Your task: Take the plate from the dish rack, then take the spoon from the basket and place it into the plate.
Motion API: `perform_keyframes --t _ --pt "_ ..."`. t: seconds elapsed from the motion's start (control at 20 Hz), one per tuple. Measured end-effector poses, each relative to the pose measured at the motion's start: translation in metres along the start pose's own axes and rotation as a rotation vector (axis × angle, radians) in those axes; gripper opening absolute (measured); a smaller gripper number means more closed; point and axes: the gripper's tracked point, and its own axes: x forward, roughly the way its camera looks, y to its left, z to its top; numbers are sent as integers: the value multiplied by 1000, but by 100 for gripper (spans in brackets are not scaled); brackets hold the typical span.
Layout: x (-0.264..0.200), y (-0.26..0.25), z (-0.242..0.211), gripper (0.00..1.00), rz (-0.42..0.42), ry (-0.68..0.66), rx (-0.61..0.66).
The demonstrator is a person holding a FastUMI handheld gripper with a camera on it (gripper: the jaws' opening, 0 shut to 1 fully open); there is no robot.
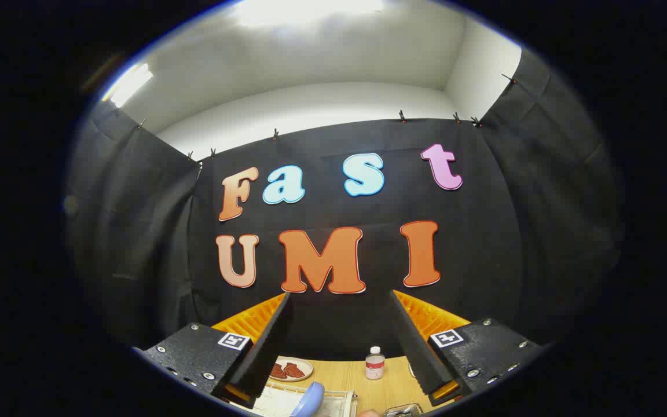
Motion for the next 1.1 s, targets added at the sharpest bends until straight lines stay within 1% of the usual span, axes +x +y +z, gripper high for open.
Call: perform_keyframes --t 0.1,0.35,0.6,0.8,0.9,1.1 --pt "2 0 1 97 -6 10 -5" --pt "6 6 3 97 -5 41 -66" --pt "12 12 -4 97 -7 108 -56" --pt "19 22 -7 97 27 131 -61" --pt "20 28 -25 97 59 193 -49" --pt "13 30 -97 98 82 451 -43"
